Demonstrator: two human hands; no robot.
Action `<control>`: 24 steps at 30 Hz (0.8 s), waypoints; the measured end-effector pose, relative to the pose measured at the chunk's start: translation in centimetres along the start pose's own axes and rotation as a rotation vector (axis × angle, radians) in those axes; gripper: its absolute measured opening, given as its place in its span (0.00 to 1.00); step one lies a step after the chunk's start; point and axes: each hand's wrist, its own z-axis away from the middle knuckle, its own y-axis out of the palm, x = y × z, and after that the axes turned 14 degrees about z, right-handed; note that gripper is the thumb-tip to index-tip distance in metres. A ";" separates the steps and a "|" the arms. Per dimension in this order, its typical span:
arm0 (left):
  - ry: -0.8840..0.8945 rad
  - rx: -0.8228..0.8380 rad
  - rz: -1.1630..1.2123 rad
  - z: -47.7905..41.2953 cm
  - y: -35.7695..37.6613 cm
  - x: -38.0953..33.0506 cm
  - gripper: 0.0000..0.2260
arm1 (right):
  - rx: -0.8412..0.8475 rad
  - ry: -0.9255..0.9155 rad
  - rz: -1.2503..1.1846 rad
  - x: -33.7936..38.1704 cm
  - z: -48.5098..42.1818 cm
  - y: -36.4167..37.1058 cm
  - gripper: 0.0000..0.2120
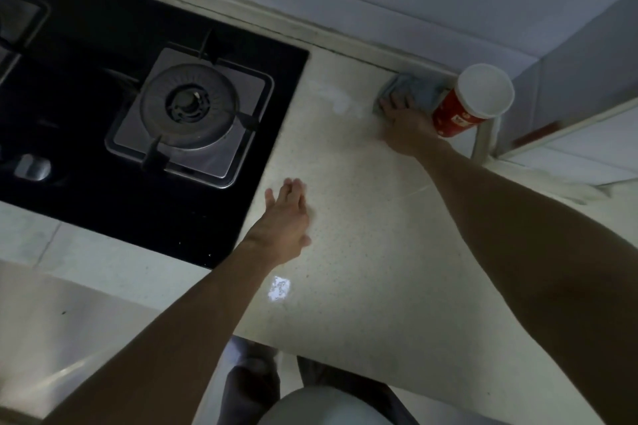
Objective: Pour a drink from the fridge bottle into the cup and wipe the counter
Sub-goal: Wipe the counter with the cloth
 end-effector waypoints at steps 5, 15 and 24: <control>-0.002 0.005 -0.027 -0.1 0.0 -0.1 0.39 | 0.000 0.123 -0.136 1.6 0.6 0.0 0.31; 0.019 -0.002 -0.051 0.0 -0.4 -0.3 0.39 | -0.115 -0.076 -0.171 9.9 8.1 1.5 0.36; 0.052 -0.010 -0.055 0.5 -0.6 -0.2 0.36 | -0.192 -0.124 -0.210 6.4 14.3 5.5 0.36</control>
